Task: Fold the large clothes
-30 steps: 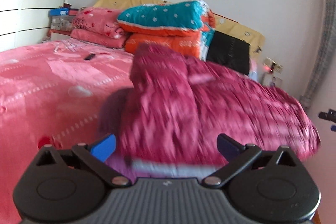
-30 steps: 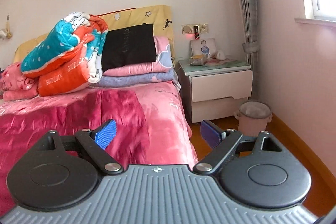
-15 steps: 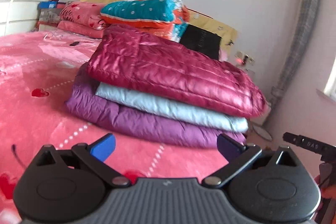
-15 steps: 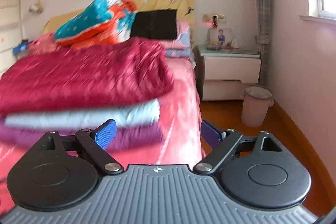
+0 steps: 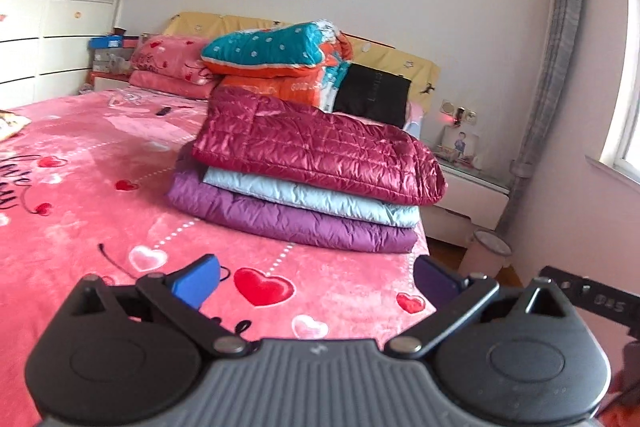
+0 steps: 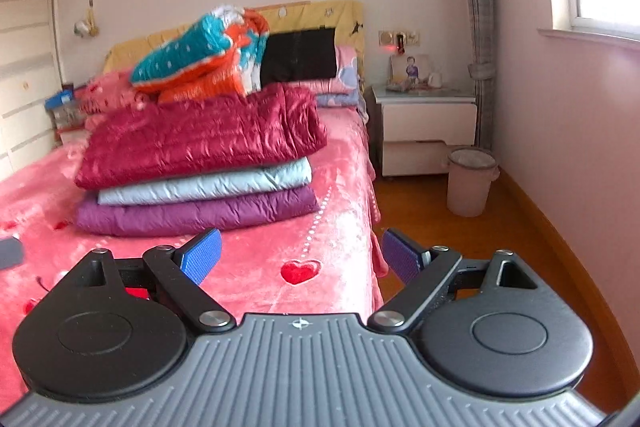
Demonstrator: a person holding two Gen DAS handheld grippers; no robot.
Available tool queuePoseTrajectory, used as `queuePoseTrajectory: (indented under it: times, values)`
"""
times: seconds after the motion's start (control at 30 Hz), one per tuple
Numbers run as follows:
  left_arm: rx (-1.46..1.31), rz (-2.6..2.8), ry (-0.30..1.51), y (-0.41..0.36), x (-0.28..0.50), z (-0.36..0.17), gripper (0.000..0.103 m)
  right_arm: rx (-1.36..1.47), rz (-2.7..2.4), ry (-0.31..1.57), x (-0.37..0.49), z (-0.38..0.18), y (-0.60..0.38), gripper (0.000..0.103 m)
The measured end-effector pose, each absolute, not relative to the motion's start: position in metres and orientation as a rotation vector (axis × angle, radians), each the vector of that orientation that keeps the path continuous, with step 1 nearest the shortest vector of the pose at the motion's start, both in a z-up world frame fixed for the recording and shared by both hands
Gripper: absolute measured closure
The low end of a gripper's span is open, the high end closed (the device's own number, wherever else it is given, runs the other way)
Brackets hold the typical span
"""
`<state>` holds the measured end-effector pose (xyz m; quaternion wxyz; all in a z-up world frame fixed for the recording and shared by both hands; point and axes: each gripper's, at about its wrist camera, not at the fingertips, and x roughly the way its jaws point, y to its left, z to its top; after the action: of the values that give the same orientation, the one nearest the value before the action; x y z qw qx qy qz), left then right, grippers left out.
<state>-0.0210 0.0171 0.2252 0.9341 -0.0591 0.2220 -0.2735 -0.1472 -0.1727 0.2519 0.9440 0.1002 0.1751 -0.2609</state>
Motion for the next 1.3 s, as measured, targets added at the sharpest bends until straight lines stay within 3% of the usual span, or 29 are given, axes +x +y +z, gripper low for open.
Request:
queuePoseTrajectory:
  times: [0.4, 1.3]
  values:
    - [-0.06, -0.508, 0.387, 0.028, -0.07, 0.265, 0.001, 0.197, -0.529, 0.274, -0.189, 0.278, -0.164, 0.0]
    - [0.006, -0.398, 0.388, 0.036, -0.084, 0.251, 0.001, 0.126, -0.502, 0.333, -0.179, 0.265, -0.154, 0.0]
